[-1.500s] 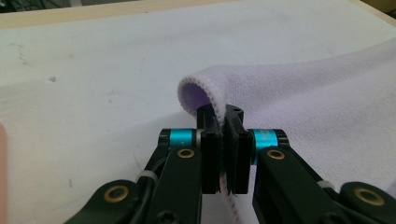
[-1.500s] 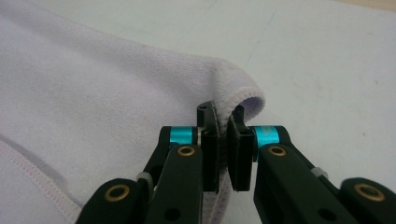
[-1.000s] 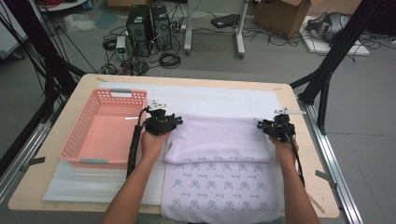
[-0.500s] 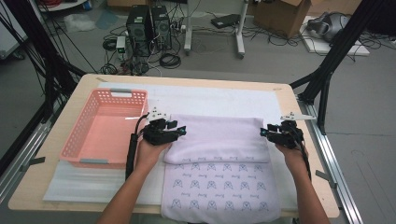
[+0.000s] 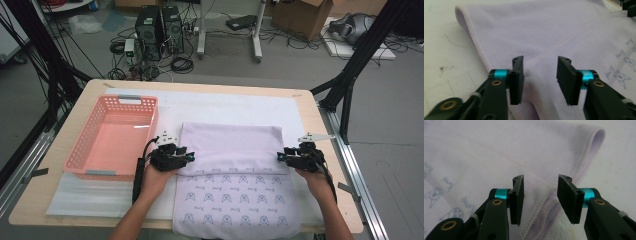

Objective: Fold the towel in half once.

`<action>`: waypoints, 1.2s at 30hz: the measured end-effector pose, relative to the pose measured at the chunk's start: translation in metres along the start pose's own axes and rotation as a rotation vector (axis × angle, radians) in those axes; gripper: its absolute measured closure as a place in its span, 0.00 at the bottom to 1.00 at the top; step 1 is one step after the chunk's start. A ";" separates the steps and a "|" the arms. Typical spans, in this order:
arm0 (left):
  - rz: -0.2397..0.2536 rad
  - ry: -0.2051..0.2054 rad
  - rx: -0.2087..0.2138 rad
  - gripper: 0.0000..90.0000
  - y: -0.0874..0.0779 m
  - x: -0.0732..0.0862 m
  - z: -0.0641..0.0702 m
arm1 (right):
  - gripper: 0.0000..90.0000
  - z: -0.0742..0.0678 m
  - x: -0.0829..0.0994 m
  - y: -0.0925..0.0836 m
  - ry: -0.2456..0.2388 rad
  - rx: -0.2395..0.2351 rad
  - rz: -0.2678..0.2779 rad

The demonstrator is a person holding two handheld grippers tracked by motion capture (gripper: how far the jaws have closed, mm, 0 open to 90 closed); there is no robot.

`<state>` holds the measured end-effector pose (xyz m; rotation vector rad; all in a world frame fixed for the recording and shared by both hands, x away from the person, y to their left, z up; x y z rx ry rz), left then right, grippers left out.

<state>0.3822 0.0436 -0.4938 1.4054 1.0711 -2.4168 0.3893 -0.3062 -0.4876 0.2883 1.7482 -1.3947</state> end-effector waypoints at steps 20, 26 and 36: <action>0.184 0.087 0.070 0.95 -0.043 0.014 0.038 | 0.91 -0.022 0.020 -0.038 -0.086 0.075 0.138; 0.209 0.093 0.087 0.95 -0.055 0.021 0.054 | 0.90 -0.032 0.024 -0.052 -0.111 0.113 0.163; 0.185 0.114 0.105 0.95 -0.070 0.045 0.081 | 0.97 -0.047 0.050 -0.076 -0.083 0.095 0.151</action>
Point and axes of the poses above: each handheld gripper's, and its own axes: y roughly forward along the jaws, x roughly out of its underside, z roughly to its right, the point moved 9 cm from there along y, roughly forward along the jaws, and after that the axes turned 9 degrees about x, right-handed, at the moved point
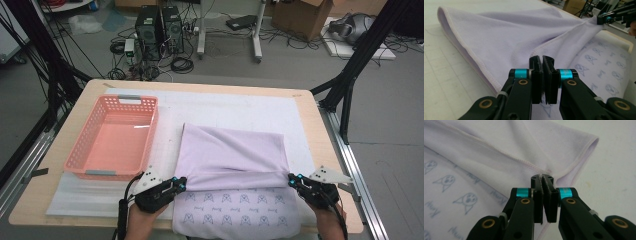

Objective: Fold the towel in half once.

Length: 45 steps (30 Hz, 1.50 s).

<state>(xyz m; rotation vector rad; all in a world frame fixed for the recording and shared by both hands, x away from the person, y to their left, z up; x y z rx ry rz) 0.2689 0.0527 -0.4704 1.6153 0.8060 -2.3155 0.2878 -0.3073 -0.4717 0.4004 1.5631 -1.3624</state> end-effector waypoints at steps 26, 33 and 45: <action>0.063 -0.073 -0.002 0.54 -0.035 0.016 0.035 | 0.79 -0.022 0.032 -0.079 0.091 -0.007 0.041; 0.070 -0.090 -0.026 0.54 -0.021 0.005 0.006 | 0.81 -0.005 0.021 -0.029 0.095 0.061 -0.019; 0.038 -0.098 -0.025 0.53 0.019 -0.019 -0.043 | 0.81 0.019 -0.007 0.062 0.079 0.072 -0.091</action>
Point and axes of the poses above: each handheld gripper's, and its own axes: y roughly forward along the jaws, x roughly out of its underside, z roughly to its right, the point moved 9 cm from there along y, roughly forward along the jaws, and after that the axes turned 9 degrees about x, right-handed, at the moved point
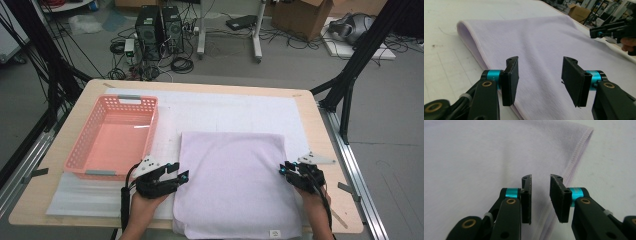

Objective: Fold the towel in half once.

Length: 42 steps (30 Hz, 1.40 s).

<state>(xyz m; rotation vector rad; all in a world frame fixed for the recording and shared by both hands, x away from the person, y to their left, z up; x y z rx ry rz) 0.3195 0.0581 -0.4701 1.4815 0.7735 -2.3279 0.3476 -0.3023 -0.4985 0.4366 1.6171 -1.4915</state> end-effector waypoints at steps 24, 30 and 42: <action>-0.158 -0.054 -0.232 0.84 0.075 -0.030 -0.085 | 0.79 0.022 -0.029 0.024 0.023 -0.048 0.022; -0.177 -0.099 -0.318 0.89 0.085 -0.028 -0.103 | 0.84 0.022 -0.037 0.049 0.009 -0.059 -0.028; -0.179 -0.016 -0.325 0.62 0.073 -0.030 -0.098 | 0.69 0.052 -0.042 0.058 0.064 0.027 -0.039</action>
Point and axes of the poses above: each handheld gripper's, and its own axes: y roughly forward along the jaws, x roughly out of its underside, z roughly to its right, the point moved 9 cm from there along y, roughly forward along the jaws, and after that the axes turned 9 degrees about x, right-handed, at the moved point
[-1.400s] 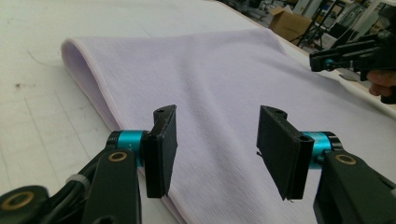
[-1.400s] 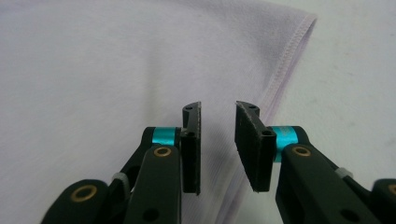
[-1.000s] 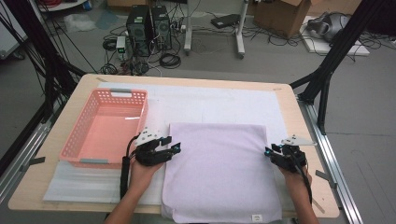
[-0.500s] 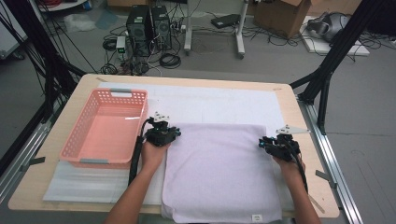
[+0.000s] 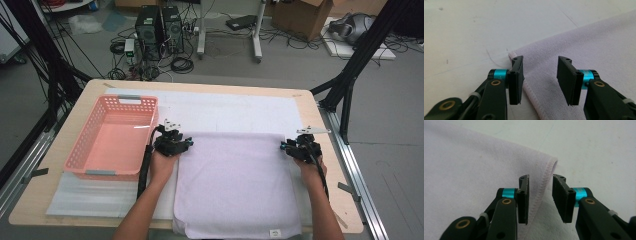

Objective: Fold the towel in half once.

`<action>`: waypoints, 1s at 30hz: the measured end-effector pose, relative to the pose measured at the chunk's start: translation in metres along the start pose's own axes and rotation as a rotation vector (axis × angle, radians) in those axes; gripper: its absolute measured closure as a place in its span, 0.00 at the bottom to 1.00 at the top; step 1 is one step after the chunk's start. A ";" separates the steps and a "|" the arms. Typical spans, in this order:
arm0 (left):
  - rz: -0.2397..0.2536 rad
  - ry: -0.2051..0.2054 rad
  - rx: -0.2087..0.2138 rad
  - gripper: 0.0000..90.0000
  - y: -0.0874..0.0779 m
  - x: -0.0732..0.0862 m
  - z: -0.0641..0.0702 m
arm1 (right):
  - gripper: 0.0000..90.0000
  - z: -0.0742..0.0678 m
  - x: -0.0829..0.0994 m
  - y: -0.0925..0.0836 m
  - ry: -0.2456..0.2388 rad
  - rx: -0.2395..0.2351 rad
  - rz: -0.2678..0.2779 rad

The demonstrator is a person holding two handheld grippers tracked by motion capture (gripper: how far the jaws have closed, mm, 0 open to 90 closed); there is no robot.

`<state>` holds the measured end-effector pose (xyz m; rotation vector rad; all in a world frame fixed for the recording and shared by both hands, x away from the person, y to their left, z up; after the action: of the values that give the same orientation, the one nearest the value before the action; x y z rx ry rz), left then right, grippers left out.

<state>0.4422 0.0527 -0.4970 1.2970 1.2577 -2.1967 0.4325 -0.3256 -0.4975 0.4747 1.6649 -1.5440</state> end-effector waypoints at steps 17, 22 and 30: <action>-0.032 -0.030 -0.018 0.73 0.003 0.007 -0.006 | 0.94 -0.012 0.005 0.006 0.048 -0.096 -0.063; -0.026 -0.072 0.024 0.96 0.005 0.007 0.000 | 0.95 -0.010 0.005 0.003 0.026 -0.079 -0.053; 0.090 -0.085 0.091 0.96 -0.002 -0.020 0.003 | 0.95 0.002 -0.005 -0.005 0.016 -0.063 -0.007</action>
<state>0.4507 0.0482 -0.4789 1.2535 1.0591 -2.2429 0.4320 -0.3278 -0.4904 0.4492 1.7237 -1.4914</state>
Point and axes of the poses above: each handheld gripper's, and its own axes: y roughly forward along the jaws, x roughly out of its underside, z roughly to its right, the point moved 9 cm from there along y, roughly forward along the jaws, and after that the axes turned 9 degrees about x, right-handed, at the moved point
